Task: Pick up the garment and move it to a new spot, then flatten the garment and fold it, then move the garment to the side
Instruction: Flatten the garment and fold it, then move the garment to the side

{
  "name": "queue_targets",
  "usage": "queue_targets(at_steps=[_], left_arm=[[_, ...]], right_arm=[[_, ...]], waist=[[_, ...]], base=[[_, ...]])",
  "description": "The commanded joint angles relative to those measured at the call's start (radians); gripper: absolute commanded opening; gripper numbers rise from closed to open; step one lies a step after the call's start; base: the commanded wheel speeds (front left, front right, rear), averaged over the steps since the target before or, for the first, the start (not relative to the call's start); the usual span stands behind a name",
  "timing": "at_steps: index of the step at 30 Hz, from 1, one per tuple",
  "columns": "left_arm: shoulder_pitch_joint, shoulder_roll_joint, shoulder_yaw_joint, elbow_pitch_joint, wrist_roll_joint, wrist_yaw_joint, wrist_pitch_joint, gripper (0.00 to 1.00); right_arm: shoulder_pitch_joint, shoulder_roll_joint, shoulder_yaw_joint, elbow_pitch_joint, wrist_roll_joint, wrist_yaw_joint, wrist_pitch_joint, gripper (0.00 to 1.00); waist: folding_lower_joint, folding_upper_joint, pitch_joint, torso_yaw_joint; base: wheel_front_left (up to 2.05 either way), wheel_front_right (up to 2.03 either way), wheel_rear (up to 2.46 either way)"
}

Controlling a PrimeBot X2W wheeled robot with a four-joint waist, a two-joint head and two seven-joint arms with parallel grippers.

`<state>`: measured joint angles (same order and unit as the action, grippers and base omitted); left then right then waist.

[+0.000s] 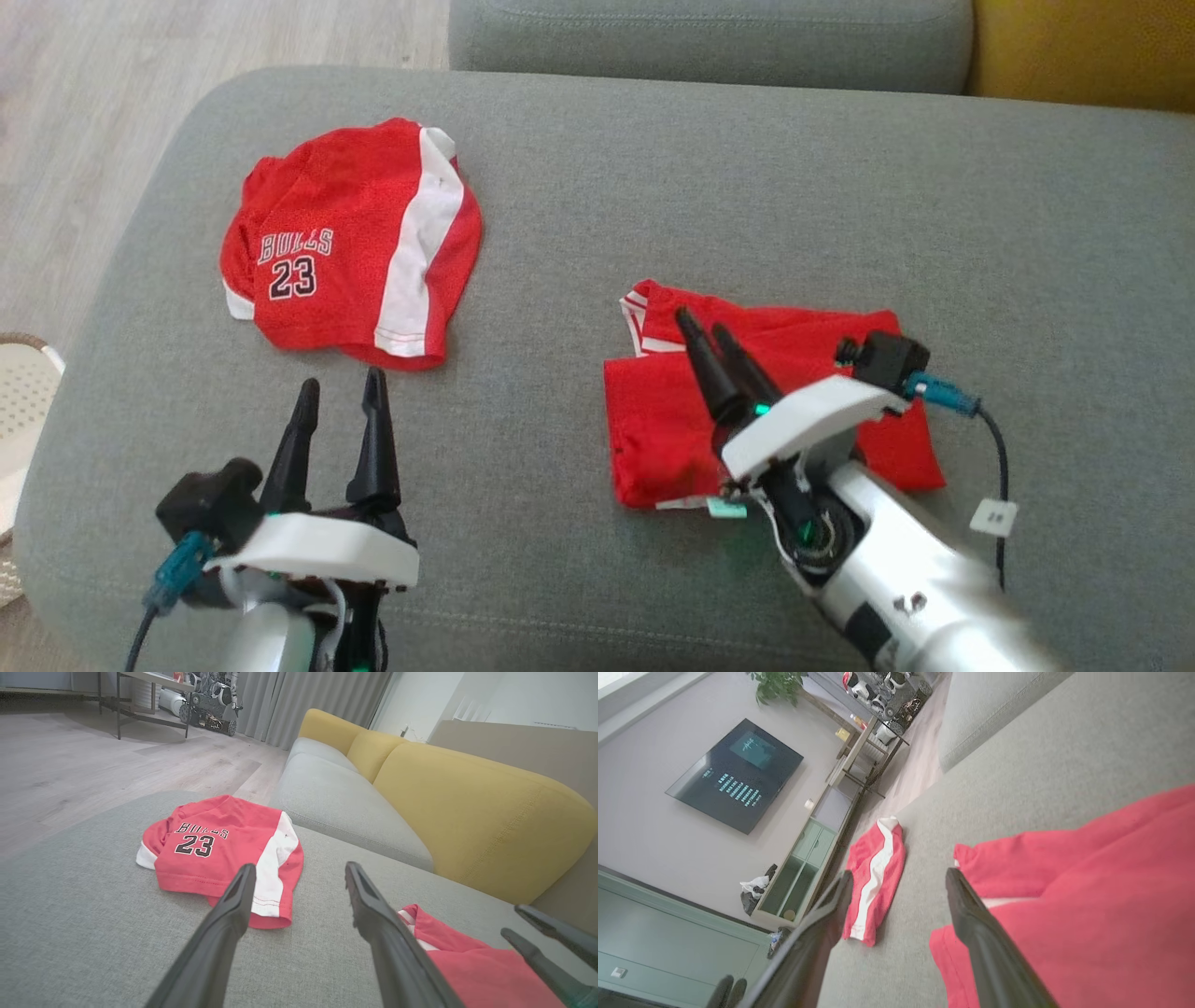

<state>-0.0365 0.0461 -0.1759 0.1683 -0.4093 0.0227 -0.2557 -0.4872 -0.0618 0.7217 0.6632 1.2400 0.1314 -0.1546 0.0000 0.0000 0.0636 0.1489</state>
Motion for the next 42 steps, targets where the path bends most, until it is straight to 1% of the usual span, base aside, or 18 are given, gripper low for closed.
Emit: queue_targets(at_steps=[1,3,5,8,10,11,15,17,20,23,24,25,28,31,37,42], left_arm=[[-0.031,0.004,0.037,-0.034,-0.004,0.004,-0.006,1.00],[-0.029,0.004,0.041,-0.036,-0.005,0.006,-0.006,1.00],[-0.029,0.004,0.048,-0.041,-0.007,0.009,-0.006,1.00],[-0.029,0.004,0.048,-0.043,-0.006,0.008,-0.006,1.00],[-0.031,0.004,0.049,-0.046,-0.004,0.008,-0.006,1.00],[-0.037,0.004,0.052,-0.055,-0.005,0.009,-0.006,1.00],[-0.049,0.004,0.057,-0.074,-0.002,0.006,-0.006,1.00],[-0.053,0.004,0.058,-0.078,0.001,0.005,-0.006,1.00],[-0.057,0.004,0.056,-0.082,0.007,0.002,-0.006,1.00],[-0.056,0.004,0.045,-0.087,0.015,0.001,-0.006,1.00],[-0.056,0.004,0.045,-0.087,0.015,0.001,-0.006,1.00],[-0.054,0.004,0.041,-0.089,0.019,0.001,-0.006,1.00],[-0.039,0.004,0.027,-0.090,0.041,0.002,-0.006,1.00],[-0.023,0.004,0.018,-0.098,0.056,0.009,-0.006,1.00],[0.006,0.004,0.012,-0.125,0.100,0.026,-0.006,1.00],[0.007,0.004,0.015,-0.131,0.102,0.030,-0.006,1.00]], right_arm=[[-0.051,0.012,0.023,-0.016,0.022,-0.001,-0.030,1.00],[-0.083,0.012,0.035,0.008,0.028,-0.001,-0.061,1.00],[-0.117,0.012,0.029,0.042,0.008,-0.001,-0.083,1.00],[-0.164,0.010,-0.010,0.109,-0.078,-0.001,-0.101,1.00],[-0.178,-0.011,-0.039,0.126,-0.145,-0.001,-0.105,1.00],[-0.185,-0.054,-0.081,0.113,-0.237,-0.001,-0.106,1.00],[-0.145,-0.147,-0.174,0.032,-0.477,-0.001,-0.107,1.00],[-0.097,-0.170,-0.241,-0.016,-0.558,-0.001,-0.107,1.00],[-0.020,-0.210,-0.330,-0.094,-0.711,-0.001,-0.107,1.00],[0.070,-0.210,-0.442,-0.172,-0.822,-0.001,-0.107,1.00],[0.070,-0.210,-0.442,-0.172,-0.822,-0.001,-0.107,1.00],[0.099,-0.209,-0.474,-0.201,-0.866,-0.001,-0.107,1.00],[0.186,-0.177,-0.560,-0.273,-0.951,-0.001,-0.107,1.00],[0.252,-0.142,-0.620,-0.338,-1.014,-0.001,-0.107,1.00],[0.317,-0.092,-0.667,-0.403,-1.077,-0.001,-0.107,1.00],[0.332,-0.083,-0.672,-0.415,-1.095,-0.001,-0.107,1.00]], waist=[[0.0000,0.0000,0.005,0.002],[0.0000,0.0000,0.010,0.000],[0.0000,0.0000,0.016,-0.009],[0.0000,0.0000,0.017,-0.029],[0.0000,0.0000,0.016,-0.045],[0.0000,0.0000,0.020,-0.065],[0.0000,0.0000,0.028,-0.106],[0.0000,0.0000,0.029,-0.123],[0.0000,0.0000,0.026,-0.143],[0.0000,0.0000,0.025,-0.155],[0.0000,0.0000,0.025,-0.155],[0.0000,0.0000,0.025,-0.159],[0.0000,0.0000,0.022,-0.167],[0.0000,0.0000,0.024,-0.173],[0.0000,0.0000,0.019,-0.184],[0.0000,0.0000,0.020,-0.186]], base=[[0.00,0.00,0.00],[0.00,0.00,0.00],[0.00,0.00,0.00],[0.00,0.00,0.00],[0.00,0.00,0.00],[0.00,0.00,0.00],[0.00,0.00,0.00],[0.00,0.00,0.00],[0.00,0.00,0.00],[0.00,0.00,0.00],[0.00,0.00,0.00],[0.00,0.00,0.00],[0.00,0.00,0.00],[0.00,0.00,0.00],[0.00,0.00,0.00],[0.00,0.00,0.00]])
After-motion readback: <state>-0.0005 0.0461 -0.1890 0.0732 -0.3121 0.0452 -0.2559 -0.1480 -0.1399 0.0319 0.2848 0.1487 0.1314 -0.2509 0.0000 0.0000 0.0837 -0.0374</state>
